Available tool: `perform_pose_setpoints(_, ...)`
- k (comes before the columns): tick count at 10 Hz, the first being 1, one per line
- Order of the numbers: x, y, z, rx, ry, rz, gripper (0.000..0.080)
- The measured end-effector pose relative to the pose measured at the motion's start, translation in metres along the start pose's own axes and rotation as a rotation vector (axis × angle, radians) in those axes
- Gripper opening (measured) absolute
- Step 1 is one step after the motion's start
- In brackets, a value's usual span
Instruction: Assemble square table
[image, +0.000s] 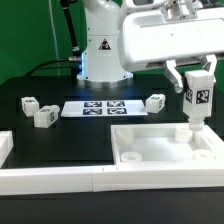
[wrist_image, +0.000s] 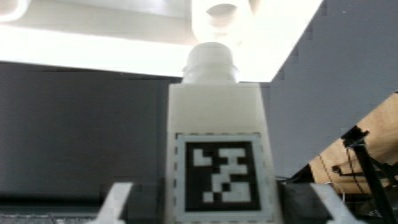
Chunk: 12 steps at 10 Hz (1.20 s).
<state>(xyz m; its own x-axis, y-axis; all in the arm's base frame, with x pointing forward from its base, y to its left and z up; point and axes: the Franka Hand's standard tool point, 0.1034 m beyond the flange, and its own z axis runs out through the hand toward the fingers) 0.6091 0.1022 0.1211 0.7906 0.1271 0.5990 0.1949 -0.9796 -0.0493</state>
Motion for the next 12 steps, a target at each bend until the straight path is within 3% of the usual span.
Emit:
perform_pose_setpoints(2, -0.006, -0.003, 0.014, 0.006, -0.016, 0.015, 0.0288)
perform_pose_setpoints(5, -0.002, -0.004, 0.025, 0.011, -0.013, 0.023, 0.0288)
perform_pose_setpoints(12, -0.017, -0.008, 0.035, 0.018, -0.035, 0.024, 0.0289)
